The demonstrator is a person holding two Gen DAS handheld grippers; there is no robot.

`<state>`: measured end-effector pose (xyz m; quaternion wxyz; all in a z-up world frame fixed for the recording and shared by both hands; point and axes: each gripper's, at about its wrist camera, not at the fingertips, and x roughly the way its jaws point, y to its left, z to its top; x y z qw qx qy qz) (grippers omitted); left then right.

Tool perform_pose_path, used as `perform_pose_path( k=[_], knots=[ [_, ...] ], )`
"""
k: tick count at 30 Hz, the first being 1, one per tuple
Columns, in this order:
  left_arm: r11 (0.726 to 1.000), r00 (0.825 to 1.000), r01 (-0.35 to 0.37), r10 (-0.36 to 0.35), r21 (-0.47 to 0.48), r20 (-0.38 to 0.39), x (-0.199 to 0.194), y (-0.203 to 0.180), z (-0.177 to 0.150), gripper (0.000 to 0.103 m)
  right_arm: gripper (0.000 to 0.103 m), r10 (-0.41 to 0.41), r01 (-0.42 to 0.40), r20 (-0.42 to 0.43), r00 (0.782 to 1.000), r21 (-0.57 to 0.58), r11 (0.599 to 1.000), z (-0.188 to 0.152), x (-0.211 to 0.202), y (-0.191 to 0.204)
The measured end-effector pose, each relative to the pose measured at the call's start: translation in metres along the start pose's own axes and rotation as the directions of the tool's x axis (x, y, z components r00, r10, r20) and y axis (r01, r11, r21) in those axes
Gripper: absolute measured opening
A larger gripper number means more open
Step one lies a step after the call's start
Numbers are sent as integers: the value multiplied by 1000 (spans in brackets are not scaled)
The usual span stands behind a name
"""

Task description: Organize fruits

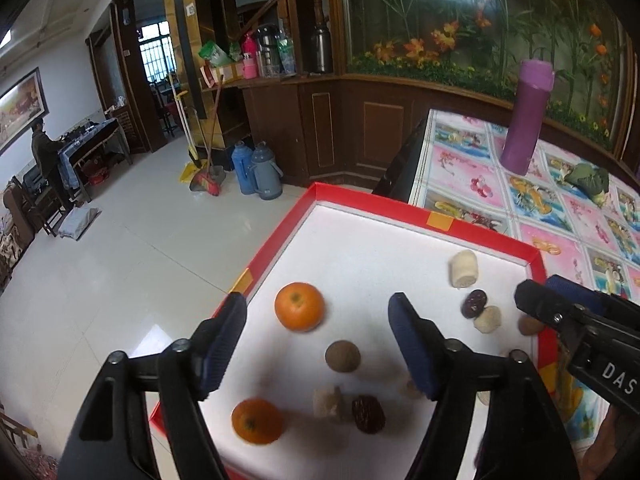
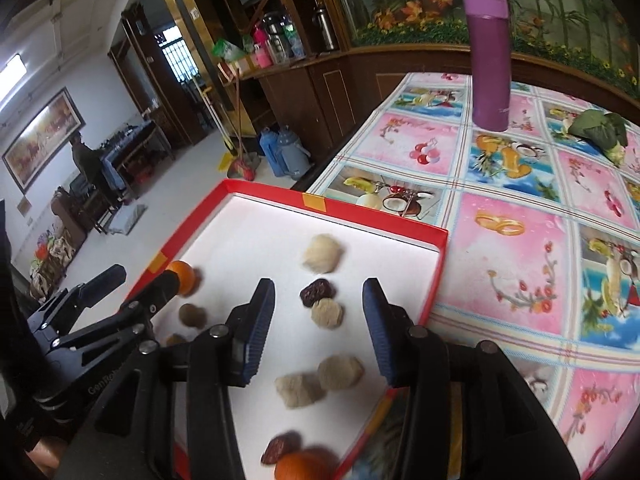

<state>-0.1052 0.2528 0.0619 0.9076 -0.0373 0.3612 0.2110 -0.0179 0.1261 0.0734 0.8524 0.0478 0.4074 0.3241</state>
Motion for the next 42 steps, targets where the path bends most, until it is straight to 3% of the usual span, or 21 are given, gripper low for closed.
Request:
perform_pose_path(
  k=[8,12,20,23,29,42],
  knots=[
    [1000,998,-22,22,-4,52,-39,1,-9,81,51,-3,10,97,995,-64,998,-26,-59,12],
    [998,993,-67,67,-10,95,-63,2,-17,86,67,-6,21,157,988,-92,996,-42,-86,16],
    [999,986,-29,32,-23,165,-112,13,-30,89,95,21,3,244,969,-99,995,-69,-125,21],
    [999,983,-17,25,-42,181,-125,18,-32,103,102,53,-31,291,955,-78,996,-73,-138,16],
    [997,964,-45,60,-64,260,-147,24,-33,103,103,69,-50,369,927,-60,997,-78,-156,15],
    [996,959,-73,83,-44,271,-162,22,-39,103,103,75,-43,421,904,-84,995,-83,-176,22]
  ],
)
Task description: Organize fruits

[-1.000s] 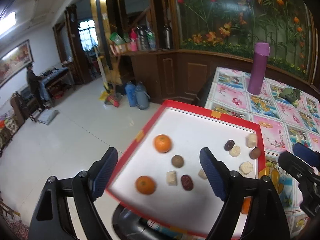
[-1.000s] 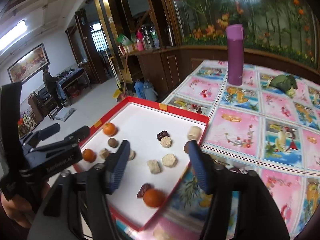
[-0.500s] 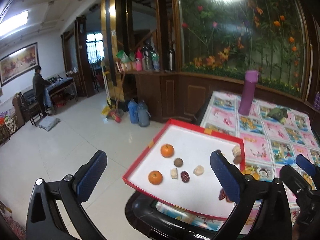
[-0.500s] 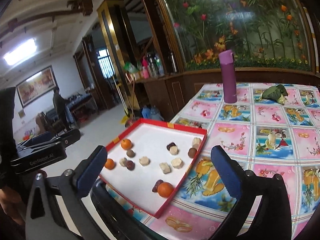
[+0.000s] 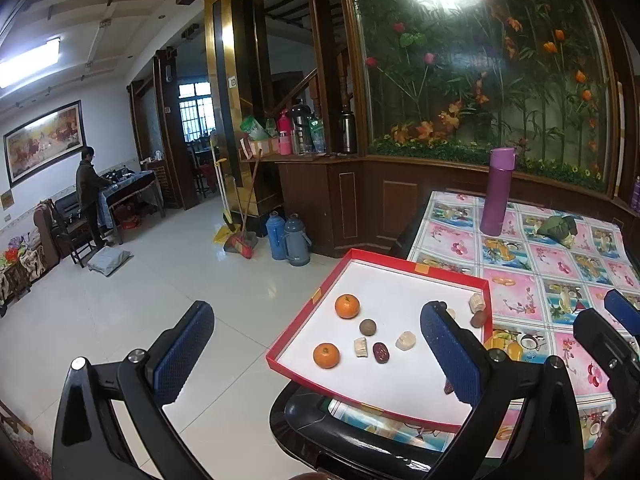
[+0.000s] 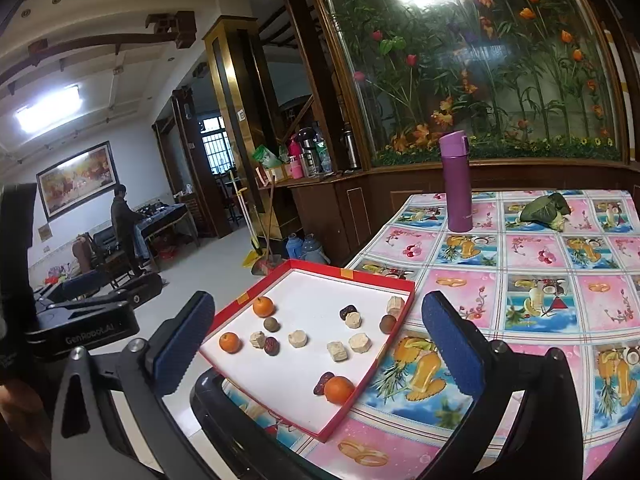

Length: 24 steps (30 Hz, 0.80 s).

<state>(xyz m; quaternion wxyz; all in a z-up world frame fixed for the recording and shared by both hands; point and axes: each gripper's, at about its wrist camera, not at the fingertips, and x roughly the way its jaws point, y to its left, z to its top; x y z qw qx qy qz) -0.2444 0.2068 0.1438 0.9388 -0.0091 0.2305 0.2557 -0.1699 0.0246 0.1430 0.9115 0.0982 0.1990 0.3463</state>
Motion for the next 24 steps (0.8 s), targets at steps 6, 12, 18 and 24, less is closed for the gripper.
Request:
perform_pose_path(
  k=[6,12,18,24],
  knots=[
    [1000,1000,-10,10,-1,-3,-1,1,-2,103,103,-1,1,-7,1000,1,1000,0,0,-2],
    [1000,1000,-12,12,2,-9,-2,0,-3,103,103,3,-3,-21,1000,-10,1000,-3,2,1],
    [1000,1000,-10,10,3,-13,-2,2,-4,103,103,-2,1,-24,1000,-23,1000,-3,5,6],
    [1000,1000,-12,12,5,-16,-2,2,-3,103,103,-2,2,-35,999,-16,1000,-4,8,8]
  ],
)
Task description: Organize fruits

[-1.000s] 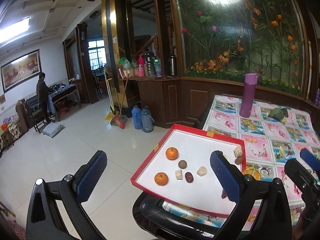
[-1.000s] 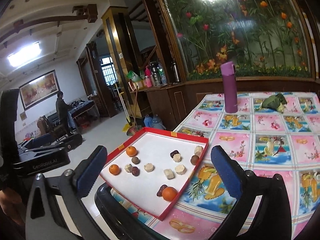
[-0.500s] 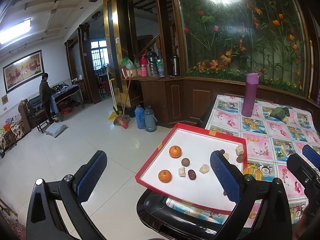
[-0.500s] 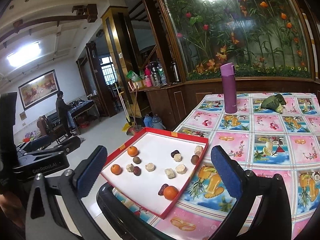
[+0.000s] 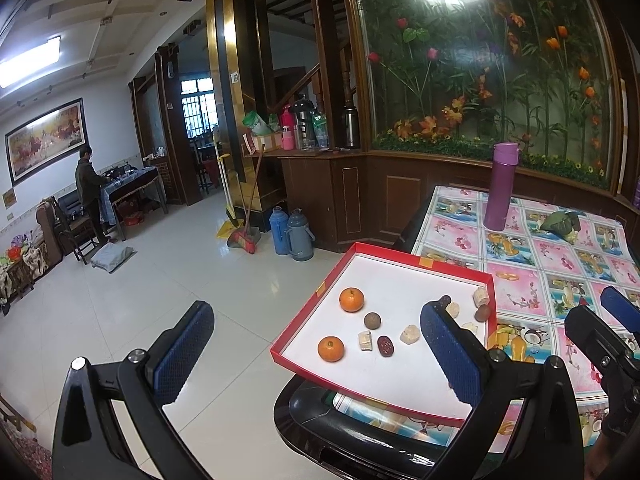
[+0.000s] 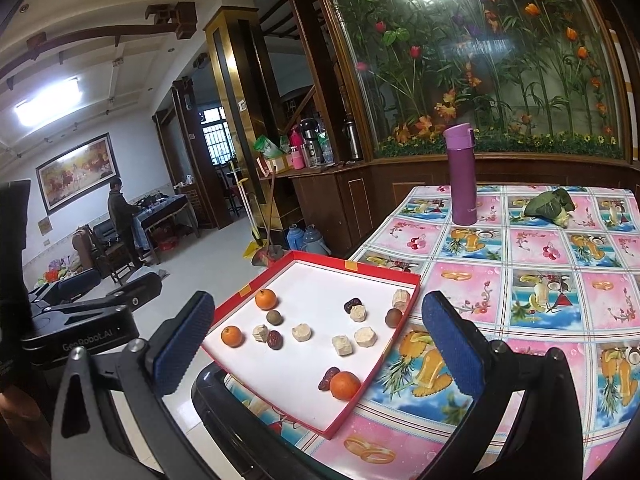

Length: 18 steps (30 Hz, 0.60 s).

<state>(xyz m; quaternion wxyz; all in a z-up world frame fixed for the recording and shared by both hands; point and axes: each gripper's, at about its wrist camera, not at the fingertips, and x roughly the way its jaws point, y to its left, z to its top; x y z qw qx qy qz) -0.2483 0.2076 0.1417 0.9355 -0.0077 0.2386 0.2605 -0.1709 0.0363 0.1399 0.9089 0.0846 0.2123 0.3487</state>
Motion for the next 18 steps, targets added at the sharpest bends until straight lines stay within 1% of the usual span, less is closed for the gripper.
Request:
perform_pose_path(
  k=[8,18],
  knots=[
    [1000,1000,-6,6,9,-8,4,2,-1,103,103,-1,1,-6,1000,1,1000,0,2,0],
    [1000,1000,1,0,25,-23,7,2,-2,103,103,3,-3,-35,999,-14,1000,-3,15,5]
  ],
)
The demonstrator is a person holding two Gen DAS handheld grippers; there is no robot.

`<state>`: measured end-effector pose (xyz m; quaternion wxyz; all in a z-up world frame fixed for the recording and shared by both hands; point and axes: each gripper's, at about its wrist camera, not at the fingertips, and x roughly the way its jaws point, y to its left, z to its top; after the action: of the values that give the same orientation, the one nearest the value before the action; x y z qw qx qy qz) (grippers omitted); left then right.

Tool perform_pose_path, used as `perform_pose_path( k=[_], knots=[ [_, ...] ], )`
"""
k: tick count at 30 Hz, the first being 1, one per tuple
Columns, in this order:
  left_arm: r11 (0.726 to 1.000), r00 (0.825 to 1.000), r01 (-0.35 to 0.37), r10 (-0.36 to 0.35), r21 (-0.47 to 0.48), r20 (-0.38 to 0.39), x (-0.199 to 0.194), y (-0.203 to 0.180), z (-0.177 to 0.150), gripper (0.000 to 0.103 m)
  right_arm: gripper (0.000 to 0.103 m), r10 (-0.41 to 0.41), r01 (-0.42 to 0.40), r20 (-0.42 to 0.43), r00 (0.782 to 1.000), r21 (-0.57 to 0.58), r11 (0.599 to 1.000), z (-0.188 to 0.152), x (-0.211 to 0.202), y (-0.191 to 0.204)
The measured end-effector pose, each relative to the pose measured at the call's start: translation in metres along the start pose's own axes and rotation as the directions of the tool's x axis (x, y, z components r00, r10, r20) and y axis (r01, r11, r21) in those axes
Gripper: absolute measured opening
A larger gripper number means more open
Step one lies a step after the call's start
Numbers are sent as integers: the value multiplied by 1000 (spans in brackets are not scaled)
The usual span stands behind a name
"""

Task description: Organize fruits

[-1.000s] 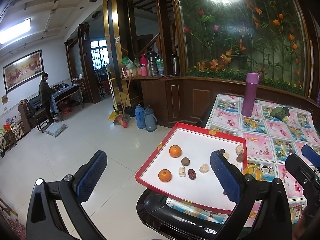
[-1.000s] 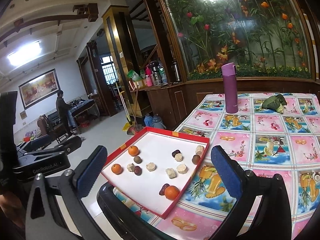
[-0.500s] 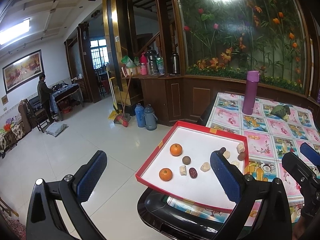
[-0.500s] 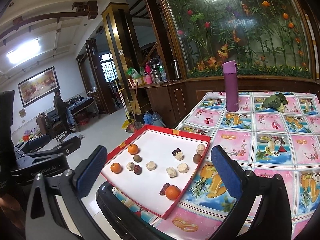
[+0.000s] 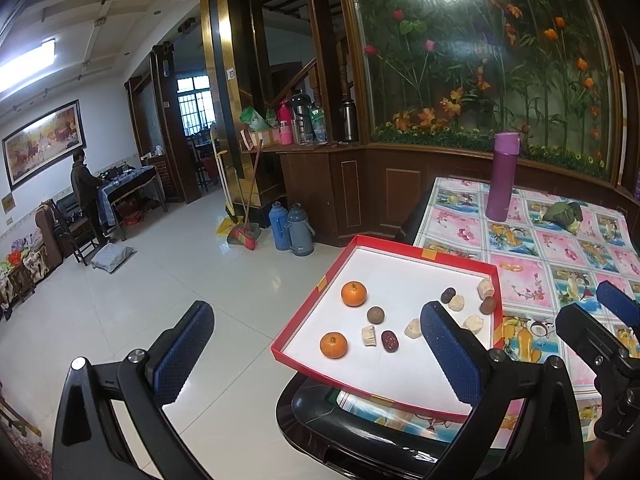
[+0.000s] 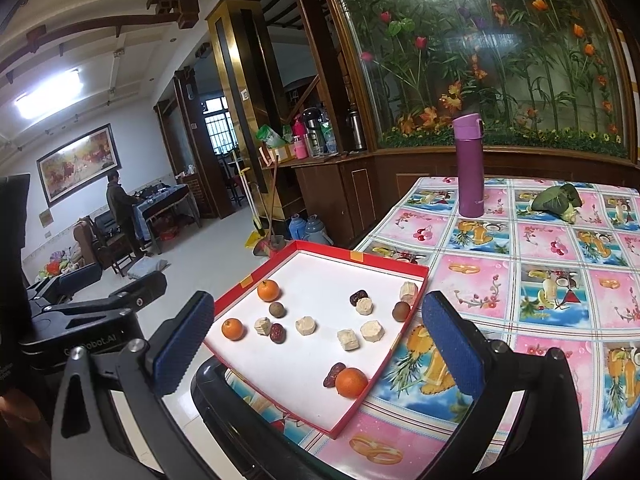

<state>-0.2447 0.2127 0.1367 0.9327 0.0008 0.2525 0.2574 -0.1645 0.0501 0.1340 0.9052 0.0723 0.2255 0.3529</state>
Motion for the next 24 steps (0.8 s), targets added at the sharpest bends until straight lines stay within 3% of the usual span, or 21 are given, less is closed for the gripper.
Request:
perform_pose_path(
  k=[24],
  knots=[
    [999,999,28,-27,27,-31,12,7,3,103,103,-9,9,-30,1000,19,1000,4,27,7]
  ],
)
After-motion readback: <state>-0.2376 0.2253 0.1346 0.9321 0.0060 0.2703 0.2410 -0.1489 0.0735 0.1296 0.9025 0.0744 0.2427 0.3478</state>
